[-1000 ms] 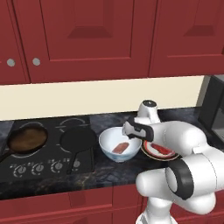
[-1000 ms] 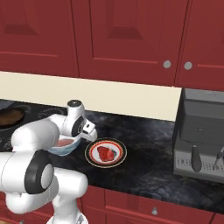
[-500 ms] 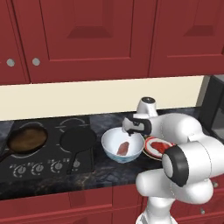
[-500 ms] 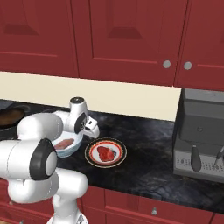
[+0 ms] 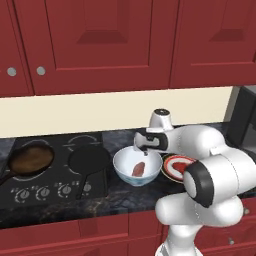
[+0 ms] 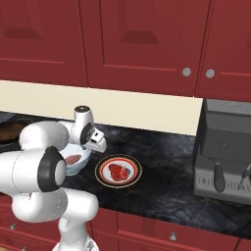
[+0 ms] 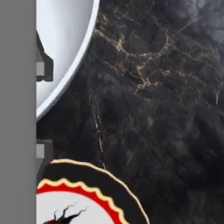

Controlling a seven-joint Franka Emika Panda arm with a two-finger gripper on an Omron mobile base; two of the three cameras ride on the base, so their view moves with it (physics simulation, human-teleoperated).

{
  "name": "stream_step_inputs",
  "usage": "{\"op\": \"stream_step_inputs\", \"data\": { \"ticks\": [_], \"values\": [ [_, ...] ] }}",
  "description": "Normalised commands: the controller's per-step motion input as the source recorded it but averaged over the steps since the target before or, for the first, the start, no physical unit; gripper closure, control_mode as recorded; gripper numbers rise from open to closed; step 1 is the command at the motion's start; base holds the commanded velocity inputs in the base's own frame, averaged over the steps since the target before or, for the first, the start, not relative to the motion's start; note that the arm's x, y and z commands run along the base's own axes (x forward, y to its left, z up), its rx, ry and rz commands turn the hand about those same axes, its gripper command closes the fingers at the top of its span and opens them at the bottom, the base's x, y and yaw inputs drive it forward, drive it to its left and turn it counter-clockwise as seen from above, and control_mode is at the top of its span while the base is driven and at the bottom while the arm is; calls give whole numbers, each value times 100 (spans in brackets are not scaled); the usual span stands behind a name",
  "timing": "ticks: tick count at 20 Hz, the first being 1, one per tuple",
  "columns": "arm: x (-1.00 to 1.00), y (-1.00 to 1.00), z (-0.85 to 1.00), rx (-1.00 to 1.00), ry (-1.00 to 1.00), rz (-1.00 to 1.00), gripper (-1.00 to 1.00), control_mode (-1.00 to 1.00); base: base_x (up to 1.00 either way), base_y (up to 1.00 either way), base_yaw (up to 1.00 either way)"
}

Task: Place one of the steaks on the plate and the other in the bowl. Then place the bowl in the fridge.

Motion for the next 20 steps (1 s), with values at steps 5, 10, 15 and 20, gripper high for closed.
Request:
{"op": "stream_step_inputs", "data": {
  "ticks": [5, 10, 15, 20],
  "values": [
    [-35, 4, -7, 2, 2, -6, 100, -100, 0, 0, 0],
    [-47, -21, 0, 20, 0, -29, 100, -100, 0, 0, 0],
    [-47, -32, 1, 25, 0, -34, 100, -100, 0, 0, 0],
    [-48, -8, 18, 22, -2, -26, 100, -100, 0, 0, 0]
  ]
}}
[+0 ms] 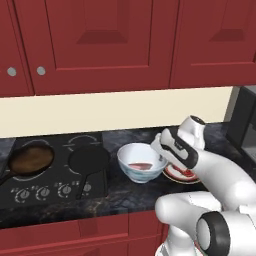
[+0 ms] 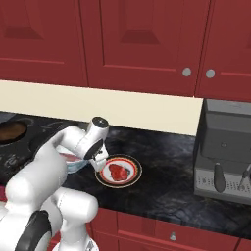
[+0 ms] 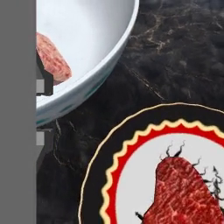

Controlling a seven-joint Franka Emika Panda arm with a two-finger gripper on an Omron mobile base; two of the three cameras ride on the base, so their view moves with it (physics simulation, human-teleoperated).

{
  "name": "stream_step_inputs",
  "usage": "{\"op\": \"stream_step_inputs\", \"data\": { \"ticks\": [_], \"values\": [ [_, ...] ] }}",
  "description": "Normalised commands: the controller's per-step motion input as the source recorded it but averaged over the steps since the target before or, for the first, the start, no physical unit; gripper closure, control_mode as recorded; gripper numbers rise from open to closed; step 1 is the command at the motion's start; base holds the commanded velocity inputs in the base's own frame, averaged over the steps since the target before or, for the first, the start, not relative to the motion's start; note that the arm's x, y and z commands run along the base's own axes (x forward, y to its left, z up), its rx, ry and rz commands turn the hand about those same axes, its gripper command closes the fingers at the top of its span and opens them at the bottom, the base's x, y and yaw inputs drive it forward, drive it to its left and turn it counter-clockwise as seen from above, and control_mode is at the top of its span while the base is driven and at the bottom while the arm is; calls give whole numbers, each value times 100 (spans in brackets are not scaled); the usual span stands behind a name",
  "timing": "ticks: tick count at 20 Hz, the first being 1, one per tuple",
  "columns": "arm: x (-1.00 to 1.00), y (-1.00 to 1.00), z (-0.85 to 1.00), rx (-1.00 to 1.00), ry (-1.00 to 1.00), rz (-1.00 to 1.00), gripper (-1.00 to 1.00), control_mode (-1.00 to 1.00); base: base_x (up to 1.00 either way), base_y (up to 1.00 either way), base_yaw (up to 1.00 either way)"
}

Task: Place one of the steaks on the plate and the other in the bowl. Then place the bowl in the fridge.

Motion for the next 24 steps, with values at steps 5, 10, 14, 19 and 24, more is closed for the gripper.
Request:
{"op": "stream_step_inputs", "data": {
  "ticks": [5, 10, 14, 19, 24],
  "values": [
    [-29, -2, 60, 7, 0, -9, 100, -100, 0, 0, 0],
    [-52, -27, 40, 0, 0, -1, 100, -100, 0, 0, 0],
    [-68, -29, 4, 0, 0, -2, 100, -100, 0, 0, 0],
    [-52, -17, 55, 0, 0, 0, 100, -100, 0, 0, 0],
    [-27, -20, 79, 0, 2, 0, 100, -100, 0, 0, 0]
  ]
}}
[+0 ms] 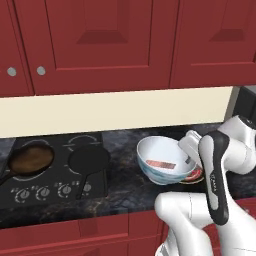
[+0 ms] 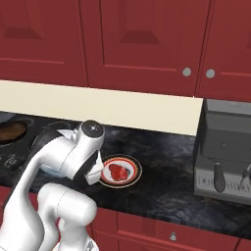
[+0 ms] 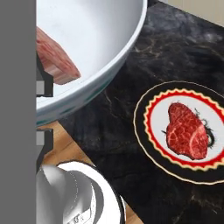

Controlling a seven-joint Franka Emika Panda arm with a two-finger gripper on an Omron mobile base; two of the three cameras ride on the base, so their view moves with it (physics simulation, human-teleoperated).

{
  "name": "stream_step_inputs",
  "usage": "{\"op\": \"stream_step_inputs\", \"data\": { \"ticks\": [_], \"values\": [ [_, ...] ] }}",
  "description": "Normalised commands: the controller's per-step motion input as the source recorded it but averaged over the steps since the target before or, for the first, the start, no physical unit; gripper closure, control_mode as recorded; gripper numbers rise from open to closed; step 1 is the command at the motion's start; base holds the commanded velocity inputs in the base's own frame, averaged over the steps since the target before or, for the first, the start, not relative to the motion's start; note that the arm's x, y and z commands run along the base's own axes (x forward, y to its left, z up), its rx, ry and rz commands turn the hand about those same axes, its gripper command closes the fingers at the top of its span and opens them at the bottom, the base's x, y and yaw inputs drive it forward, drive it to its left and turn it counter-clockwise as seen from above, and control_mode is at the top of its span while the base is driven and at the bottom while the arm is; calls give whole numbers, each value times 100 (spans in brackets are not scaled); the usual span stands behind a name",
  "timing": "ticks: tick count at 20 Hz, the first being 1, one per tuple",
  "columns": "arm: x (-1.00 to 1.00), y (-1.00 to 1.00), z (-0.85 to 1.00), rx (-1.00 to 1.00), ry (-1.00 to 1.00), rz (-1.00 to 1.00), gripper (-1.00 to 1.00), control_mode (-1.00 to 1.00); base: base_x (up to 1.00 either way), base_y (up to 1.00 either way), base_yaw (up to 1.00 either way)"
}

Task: Place one of the steaks on the plate and the other in the bowl. Then place the bowl in the fridge.

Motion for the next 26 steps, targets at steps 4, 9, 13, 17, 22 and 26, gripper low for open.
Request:
{"op": "stream_step_inputs", "data": {
  "ticks": [4, 9, 13, 17, 22, 26],
  "values": [
    [-3, -15, 72, -6, 11, 0, 100, -100, 0, 0, 0],
    [4, -17, 21, -12, 29, 5, 100, -100, 0, 0, 0],
    [-49, -15, 0, 0, -2, 9, 100, -100, 0, 0, 0],
    [-42, -19, -2, 0, -18, 10, 100, -100, 0, 0, 0],
    [-18, -18, 2, -10, -14, 9, 100, -100, 0, 0, 0],
    [-3, -4, 0, -1, 0, 2, 100, -100, 0, 0, 0]
  ]
}}
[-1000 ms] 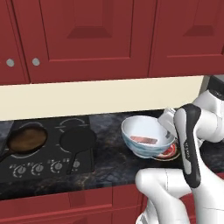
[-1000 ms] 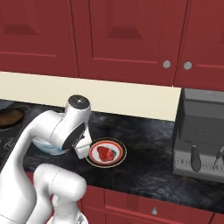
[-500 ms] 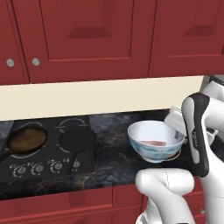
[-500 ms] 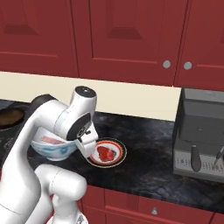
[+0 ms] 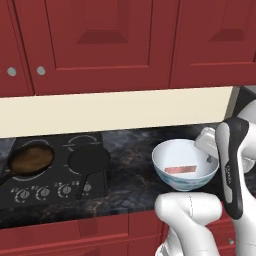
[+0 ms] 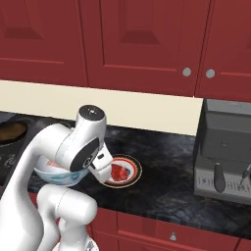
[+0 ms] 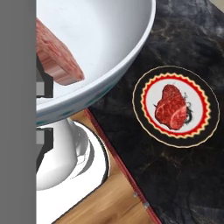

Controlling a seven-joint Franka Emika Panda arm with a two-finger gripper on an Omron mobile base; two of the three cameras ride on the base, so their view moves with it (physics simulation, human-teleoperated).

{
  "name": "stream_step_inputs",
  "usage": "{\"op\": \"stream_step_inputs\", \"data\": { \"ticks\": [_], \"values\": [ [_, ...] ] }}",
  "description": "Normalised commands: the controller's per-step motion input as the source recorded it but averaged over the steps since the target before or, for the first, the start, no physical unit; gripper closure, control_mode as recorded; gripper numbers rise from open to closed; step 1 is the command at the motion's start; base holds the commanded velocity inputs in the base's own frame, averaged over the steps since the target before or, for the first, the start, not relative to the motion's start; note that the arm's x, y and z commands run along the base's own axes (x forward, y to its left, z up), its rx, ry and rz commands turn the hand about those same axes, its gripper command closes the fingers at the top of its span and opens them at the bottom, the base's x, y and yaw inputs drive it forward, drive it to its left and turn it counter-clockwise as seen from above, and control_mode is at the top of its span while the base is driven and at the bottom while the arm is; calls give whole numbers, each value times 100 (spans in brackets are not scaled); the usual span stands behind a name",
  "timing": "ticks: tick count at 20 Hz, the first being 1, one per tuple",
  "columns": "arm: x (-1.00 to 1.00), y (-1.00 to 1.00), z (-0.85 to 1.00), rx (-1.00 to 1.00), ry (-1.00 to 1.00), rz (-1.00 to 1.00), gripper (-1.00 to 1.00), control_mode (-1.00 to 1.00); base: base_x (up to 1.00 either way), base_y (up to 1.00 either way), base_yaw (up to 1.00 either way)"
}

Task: Place one of the steaks on the plate and the other in the bowl. Then place the bowl in the fridge.

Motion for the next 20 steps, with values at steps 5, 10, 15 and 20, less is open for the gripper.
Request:
{"op": "stream_step_inputs", "data": {
  "ticks": [5, 10, 15, 20],
  "values": [
    [0, 0, 0, 0, 0, 0, 100, -100, 0, 0, 0],
    [-12, 7, 0, 0, 0, 0, 100, 100, -3, 1, 0],
    [0, 0, 0, 0, 0, 0, 100, 100, -14, 37, 11],
    [0, 0, 0, 0, 0, 0, 100, 100, -2, 98, 41]
  ]
}}
